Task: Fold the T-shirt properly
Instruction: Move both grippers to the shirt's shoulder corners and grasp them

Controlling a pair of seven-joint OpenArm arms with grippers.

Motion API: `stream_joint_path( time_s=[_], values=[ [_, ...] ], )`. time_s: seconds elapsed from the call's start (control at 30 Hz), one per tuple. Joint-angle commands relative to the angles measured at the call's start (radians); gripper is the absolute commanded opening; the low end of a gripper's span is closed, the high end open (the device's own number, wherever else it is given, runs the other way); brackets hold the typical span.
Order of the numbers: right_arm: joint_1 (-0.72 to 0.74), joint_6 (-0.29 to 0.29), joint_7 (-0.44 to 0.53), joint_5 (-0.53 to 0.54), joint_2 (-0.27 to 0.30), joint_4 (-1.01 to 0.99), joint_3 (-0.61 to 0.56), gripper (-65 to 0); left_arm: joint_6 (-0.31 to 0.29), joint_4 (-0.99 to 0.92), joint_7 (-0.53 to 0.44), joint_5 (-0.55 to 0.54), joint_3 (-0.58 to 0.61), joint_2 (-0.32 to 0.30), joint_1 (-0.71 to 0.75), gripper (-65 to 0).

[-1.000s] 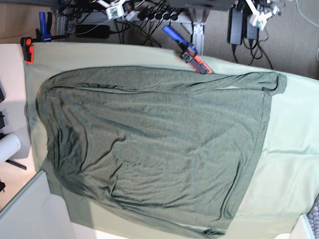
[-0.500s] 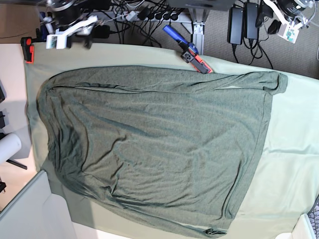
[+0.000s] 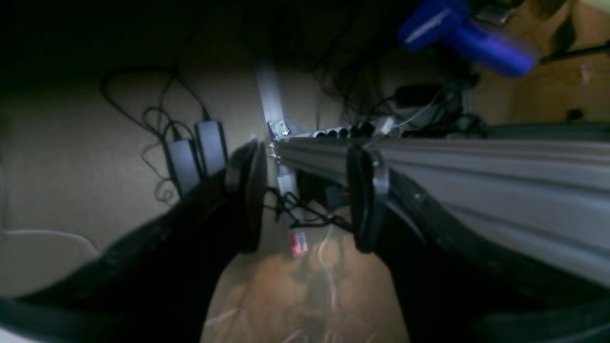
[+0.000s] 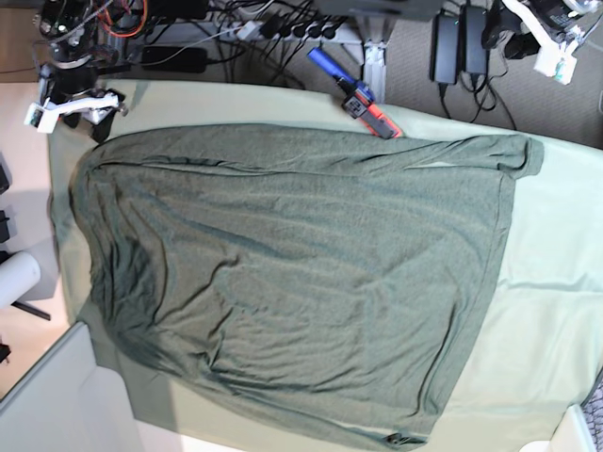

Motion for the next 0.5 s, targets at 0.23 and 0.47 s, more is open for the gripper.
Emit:
stream_joint_path(
  time_s=[0.23, 0.47],
  values=[
    [0.069, 0.004, 0.021, 0.003, 0.023, -0.084, 0.013, -28.6, -0.034, 0.017, 0.001, -0.078, -0.085, -0.004, -0.074, -34.0],
    [0.068, 0.004, 0.021, -0.012, 0.047, -0.094, 0.013, -28.6, -0.049, 0.017, 0.004, -0.136, -0.233, -0.005, -0.157, -34.0]
  ],
)
